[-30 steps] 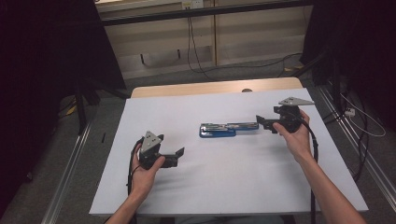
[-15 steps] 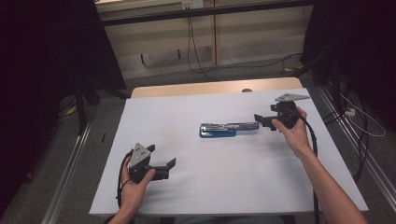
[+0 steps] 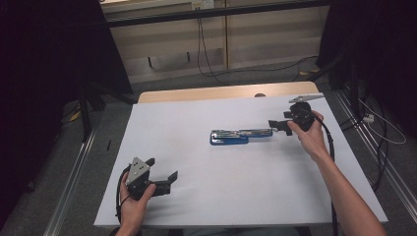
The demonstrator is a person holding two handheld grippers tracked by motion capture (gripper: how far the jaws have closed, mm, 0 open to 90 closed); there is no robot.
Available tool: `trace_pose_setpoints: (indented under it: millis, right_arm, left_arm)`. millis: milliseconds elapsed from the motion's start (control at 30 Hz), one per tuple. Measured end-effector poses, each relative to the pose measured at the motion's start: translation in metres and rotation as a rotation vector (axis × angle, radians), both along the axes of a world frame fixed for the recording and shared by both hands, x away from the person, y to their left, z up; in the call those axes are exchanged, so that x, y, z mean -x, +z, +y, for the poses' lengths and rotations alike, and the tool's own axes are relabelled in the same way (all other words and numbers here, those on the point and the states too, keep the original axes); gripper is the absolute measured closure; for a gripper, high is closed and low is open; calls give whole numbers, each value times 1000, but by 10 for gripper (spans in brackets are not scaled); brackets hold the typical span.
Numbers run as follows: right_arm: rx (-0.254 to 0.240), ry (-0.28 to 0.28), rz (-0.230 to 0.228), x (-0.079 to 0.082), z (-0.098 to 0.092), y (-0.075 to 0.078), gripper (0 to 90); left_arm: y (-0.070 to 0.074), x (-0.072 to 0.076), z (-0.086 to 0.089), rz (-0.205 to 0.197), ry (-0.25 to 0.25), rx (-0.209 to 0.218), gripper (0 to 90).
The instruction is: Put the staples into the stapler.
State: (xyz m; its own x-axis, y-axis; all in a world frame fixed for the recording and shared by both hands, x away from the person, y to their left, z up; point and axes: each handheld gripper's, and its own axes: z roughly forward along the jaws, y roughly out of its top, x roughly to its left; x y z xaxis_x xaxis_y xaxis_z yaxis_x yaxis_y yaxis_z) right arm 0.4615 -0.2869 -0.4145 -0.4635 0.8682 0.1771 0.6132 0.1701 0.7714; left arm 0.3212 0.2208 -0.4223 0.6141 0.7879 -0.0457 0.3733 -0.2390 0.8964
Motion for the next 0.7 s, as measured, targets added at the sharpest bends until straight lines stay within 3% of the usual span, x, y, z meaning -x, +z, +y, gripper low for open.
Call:
trace_pose_setpoints:
  millis: [300,600,700]
  right_arm:
    - [17,0,4,-12,-7,4,168]
    - [101,3,30,-24,-4,8,122]
    - [108,9,40,-27,-6,4,84]
  left_arm:
    - [-2,-3,-5,-1,-35,-30,35]
    - [-1,-4,-5,-3,-24,-13,35]
    - [0,-4,-4,-7,-23,-6,35]
